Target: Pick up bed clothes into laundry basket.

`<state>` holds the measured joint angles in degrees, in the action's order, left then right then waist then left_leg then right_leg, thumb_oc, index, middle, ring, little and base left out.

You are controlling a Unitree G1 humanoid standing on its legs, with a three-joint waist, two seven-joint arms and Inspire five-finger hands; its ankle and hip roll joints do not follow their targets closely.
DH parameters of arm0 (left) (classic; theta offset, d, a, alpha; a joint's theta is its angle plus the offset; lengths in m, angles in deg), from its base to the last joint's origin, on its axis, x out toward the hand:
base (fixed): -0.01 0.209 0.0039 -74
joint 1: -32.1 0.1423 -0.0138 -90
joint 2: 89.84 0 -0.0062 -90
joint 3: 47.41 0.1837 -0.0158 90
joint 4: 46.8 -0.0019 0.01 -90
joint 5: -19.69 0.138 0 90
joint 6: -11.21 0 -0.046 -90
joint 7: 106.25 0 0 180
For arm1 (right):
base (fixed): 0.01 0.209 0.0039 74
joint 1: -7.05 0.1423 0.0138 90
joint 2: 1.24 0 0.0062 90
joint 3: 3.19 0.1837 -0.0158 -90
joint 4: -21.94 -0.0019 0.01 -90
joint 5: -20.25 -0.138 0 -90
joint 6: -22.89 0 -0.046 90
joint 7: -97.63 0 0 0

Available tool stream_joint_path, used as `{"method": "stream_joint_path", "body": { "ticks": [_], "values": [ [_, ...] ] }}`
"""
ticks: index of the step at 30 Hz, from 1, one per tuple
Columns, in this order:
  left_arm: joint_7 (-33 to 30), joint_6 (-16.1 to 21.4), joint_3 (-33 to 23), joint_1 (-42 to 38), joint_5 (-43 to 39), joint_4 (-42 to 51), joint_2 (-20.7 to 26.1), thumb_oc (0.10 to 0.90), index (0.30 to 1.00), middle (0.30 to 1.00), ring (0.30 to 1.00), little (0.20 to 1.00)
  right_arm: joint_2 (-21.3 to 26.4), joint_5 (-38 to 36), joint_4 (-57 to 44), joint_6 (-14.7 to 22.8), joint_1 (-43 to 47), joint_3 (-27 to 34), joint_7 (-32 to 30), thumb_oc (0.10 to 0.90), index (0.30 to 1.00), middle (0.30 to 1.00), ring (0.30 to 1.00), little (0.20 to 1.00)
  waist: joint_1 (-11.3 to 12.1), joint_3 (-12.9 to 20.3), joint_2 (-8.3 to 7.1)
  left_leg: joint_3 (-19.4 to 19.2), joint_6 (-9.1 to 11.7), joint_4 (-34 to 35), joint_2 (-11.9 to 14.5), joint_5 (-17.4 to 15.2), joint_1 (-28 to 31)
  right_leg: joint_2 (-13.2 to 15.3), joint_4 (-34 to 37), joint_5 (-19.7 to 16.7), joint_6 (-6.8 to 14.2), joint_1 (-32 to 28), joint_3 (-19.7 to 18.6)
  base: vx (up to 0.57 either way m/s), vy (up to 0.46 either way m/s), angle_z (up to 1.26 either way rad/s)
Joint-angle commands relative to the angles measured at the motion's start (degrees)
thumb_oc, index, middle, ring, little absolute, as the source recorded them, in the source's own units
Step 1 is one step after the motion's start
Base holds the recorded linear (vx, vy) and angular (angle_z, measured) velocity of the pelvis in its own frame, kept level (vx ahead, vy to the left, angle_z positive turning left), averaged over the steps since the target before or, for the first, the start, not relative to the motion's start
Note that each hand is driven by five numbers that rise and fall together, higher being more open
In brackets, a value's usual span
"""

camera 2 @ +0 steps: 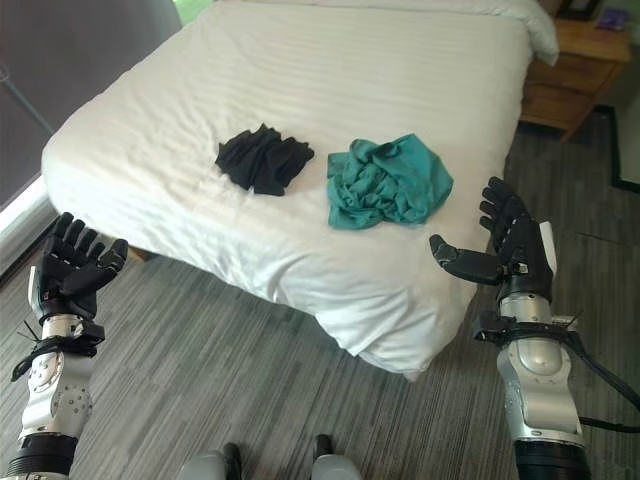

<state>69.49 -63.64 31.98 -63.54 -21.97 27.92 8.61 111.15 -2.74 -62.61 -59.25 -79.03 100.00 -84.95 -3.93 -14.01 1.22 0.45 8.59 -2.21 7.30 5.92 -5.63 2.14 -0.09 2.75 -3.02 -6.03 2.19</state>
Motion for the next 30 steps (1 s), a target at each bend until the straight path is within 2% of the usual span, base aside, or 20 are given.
{"method": "stream_joint_path", "body": {
  "ticks": [1,2,3,4,5,6,7,8,9,11,12,15,17,18,21,22,23,24,27,30],
  "values": [
    [-0.05,6.57,-2.05,-6.60,1.84,3.67,7.18,0.800,0.900,0.900,0.900,0.900,7.82,-0.79,-4.45,5.83,4.15,1.73,0.60,0.800,0.900,0.900,0.900,0.900,0.55,4.19,-0.61,-5.18,1.06,-1.18,0.35,4.37,3.21,4.41,0.64,0.13,9.08,-2.79,0.55,0.23,0.106,-0.37],
    [0.85,6.37,-1.96,-7.06,1.71,3.93,8.05,0.800,0.900,0.900,0.900,0.900,8.33,-0.97,-4.65,5.09,4.15,1.82,2.03,0.800,0.900,0.900,0.900,0.900,0.34,4.49,-0.76,-5.28,0.34,-1.96,-0.18,2.75,3.65,4.81,0.23,0.28,9.31,-2.95,0.11,0.13,0.123,-0.43],
    [0.53,6.29,-1.24,-8.03,2.82,4.17,8.55,0.800,0.900,0.900,0.900,0.900,8.80,-0.35,-4.57,5.11,4.15,1.80,2.08,0.800,0.900,0.900,0.900,0.900,0.55,4.60,-0.55,-4.36,0.10,-2.10,-0.85,2.77,4.02,4.95,-0.35,-0.48,9.88,-2.31,-0.37,0.20,0.179,-0.30],
    [0.96,6.52,-1.15,-8.38,2.13,4.30,9.03,0.800,0.900,0.900,0.900,0.900,9.32,-0.20,-4.09,5.03,5.26,1.23,2.33,0.800,0.900,0.900,0.900,0.900,0.58,4.95,-0.69,-5.29,-0.82,-0.96,-1.37,0.70,5.08,5.56,-1.45,-0.43,10.37,-1.94,-0.67,0.29,0.264,-0.26],
    [1.73,6.42,-0.27,-9.71,0.44,3.76,9.07,0.800,0.900,0.900,0.900,0.900,10.21,0.64,-2.02,4.40,7.29,-0.58,2.45,0.800,0.900,0.900,0.900,0.900,0.66,5.53,-0.93,-7.71,-2.68,0.40,-2.48,-3.08,8.03,7.08,-5.91,-0.97,12.10,-0.83,-0.84,0.27,0.263,-0.19],
    [1.71,6.38,0.52,-10.47,0.39,3.62,9.35,0.800,0.900,0.900,0.900,0.900,10.47,0.44,-0.46,4.03,8.49,-1.88,2.50,0.800,0.900,0.900,0.900,0.900,0.90,5.14,-0.92,-8.65,-3.53,0.70,-2.92,-3.69,9.21,7.83,-10.43,-3.51,13.43,1.41,-1.41,0.19,0.214,-0.34],
    [1.68,6.40,0.45,-10.56,0.39,3.55,9.38,0.800,0.900,0.900,0.900,0.900,10.55,0.39,-0.18,4.12,8.85,-2.09,2.51,0.800,0.900,0.900,0.900,0.900,1.15,5.08,-0.96,-9.00,-3.64,0.78,-2.99,-3.67,9.22,7.90,-11.11,-3.33,13.55,1.97,-1.86,0.09,0.199,-0.35],
    [1.81,6.06,1.87,-11.48,0.59,3.38,10.78,0.800,0.900,0.900,0.900,0.900,12.71,1.50,2.16,2.85,10.62,-4.11,3.49,0.800,0.900,0.900,0.900,0.900,1.26,4.22,-0.91,-9.97,-4.54,2.04,-3.68,-4.03,11.13,8.30,-18.99,-9.06,15.85,6.80,-3.24,0.05,0.183,-0.34],
    [2.23,5.82,2.80,-12.40,0.24,3.12,11.64,0.800,0.900,0.900,0.900,0.900,14.97,2.59,4.02,2.22,11.87,-5.18,4.12,0.800,0.900,0.900,0.900,0.900,0.91,3.58,-0.82,-9.83,-4.81,2.38,-3.70,-3.78,11.70,7.50,-22.29,-10.78,16.75,9.01,-4.71,0.07,0.230,-0.36],
    [2.79,5.49,4.25,-13.57,0.24,2.31,12.71,0.800,0.900,0.900,0.900,0.900,19.19,5.42,7.85,1.19,14.40,-7.64,4.71,0.800,0.900,0.900,0.900,0.900,0.56,2.94,-0.22,-8.82,-4.83,2.94,-3.20,-3.24,12.61,6.19,-25.24,-10.10,16.25,12.04,-6.29,0.06,0.107,-0.17],
    [2.84,5.55,4.03,-13.63,0.20,2.16,12.62,0.800,0.900,0.900,0.900,0.900,19.42,5.34,8.43,1.39,15.25,-8.30,4.75,0.800,0.900,0.900,0.900,0.900,0.40,2.87,-0.11,-8.86,-4.78,3.09,-3.21,-3.21,12.66,6.18,-25.58,-9.89,16.20,12.24,-6.34,0.11,0.046,0.15],
    [3.75,5.26,5.12,-14.03,-0.32,1.69,13.73,0.800,0.900,0.900,0.900,0.900,25.92,9.36,13.75,-0.06,20.24,-12.80,5.42,0.800,0.900,0.900,0.900,0.900,0.05,3.54,-0.39,-7.14,-4.40,4.94,-3.75,-3.10,13.90,5.93,-18.62,-8.97,15.08,12.90,-7.16,0.16,-0.004,0.24],
    [4.48,5.31,5.85,-14.03,-1.27,1.18,13.70,0.800,0.900,0.900,0.900,0.900,31.48,15.04,16.03,-0.88,24.61,-18.43,7.01,0.800,0.900,0.900,0.900,0.900,-0.42,3.99,-1.41,-5.49,-4.17,5.77,-4.68,-4.04,14.79,4.51,-7.18,-7.09,14.42,12.19,-9.22,0.19,-0.040,0.38],
    [4.01,5.50,6.41,-13.42,-0.50,0.76,13.49,0.800,0.900,0.900,0.900,0.900,33.53,17.59,17.66,-0.46,28.37,-22.42,5.68,0.800,0.900,0.900,0.900,0.900,-0.44,4.08,-1.88,-4.85,-4.17,6.01,-4.80,-4.24,14.91,4.29,-4.60,-7.41,14.29,11.77,-9.55,0.16,-0.091,0.36],
    [4.43,5.57,5.35,-10.91,-1.56,1.80,11.13,0.800,0.900,0.900,0.900,0.900,34.97,18.14,22.97,-1.43,35.33,-27.53,4.90,0.800,0.900,0.900,0.900,0.900,0.97,5.48,-2.82,-4.25,-3.71,6.67,-4.66,-3.51,15.11,4.64,-2.64,-7.30,14.07,8.61,-8.73,0.10,-0.103,0.47],
    [4.46,5.89,5.21,-9.37,-2.32,2.56,10.57,0.800,0.900,0.900,0.900,0.900,37.72,20.87,26.29,-1.85,41.03,-31.93,4.89,0.800,0.900,0.900,0.900,0.900,2.63,5.92,-3.60,-3.64,-3.41,6.69,-4.56,-3.28,14.83,4.77,-1.16,-7.01,13.46,7.23,-6.84,0.11,-0.133,0.24],
    [4.47,5.88,4.61,-9.00,-2.33,2.62,10.26,0.800,0.900,0.900,0.900,0.900,37.59,20.72,27.05,-1.71,43.50,-34.37,4.87,0.800,0.900,0.900,0.900,0.900,1.98,5.89,-3.24,-3.50,-3.40,6.69,-4.55,-3.28,14.88,4.80,-0.95,-7.07,13.45,7.01,-6.68,0.09,-0.123,0.21],
    [4.71,5.60,4.71,-7.63,-2.10,3.54,9.99,0.800,0.900,0.900,0.900,0.900,39.01,22.48,28.83,-1.88,47.89,-37.93,5.02,0.800,0.900,0.900,0.900,0.900,2.59,6.13,-3.51,-3.10,-3.27,6.82,-4.51,-3.23,14.78,4.80,-0.06,-6.90,13.10,6.00,-5.99,0.06,-0.070,0.31],
    [5.63,4.99,3.79,-3.01,-3.56,6.16,8.35,0.800,0.900,0.900,0.900,0.900,37.65,23.72,34.79,-2.00,57.04,-45.90,4.08,0.800,0.900,0.900,0.900,0.900,3.96,6.44,-3.55,-1.26,-2.76,7.21,-3.98,-2.16,13.82,4.63,2.35,-6.88,12.09,4.04,-3.49,0.07,-0.130,0.39],
    [6.07,4.72,3.23,-1.54,-3.94,6.40,8.44,0.800,0.900,0.900,0.900,0.900,36.56,24.22,36.85,-2.14,60.47,-49.49,4.53,0.800,0.900,0.900,0.900,0.900,4.35,6.27,-3.19,-0.18,-2.57,7.21,-3.79,-2.57,13.68,4.50,2.97,-6.14,11.78,3.04,-2.59,0.05,-0.075,0.30]
  ]
}}
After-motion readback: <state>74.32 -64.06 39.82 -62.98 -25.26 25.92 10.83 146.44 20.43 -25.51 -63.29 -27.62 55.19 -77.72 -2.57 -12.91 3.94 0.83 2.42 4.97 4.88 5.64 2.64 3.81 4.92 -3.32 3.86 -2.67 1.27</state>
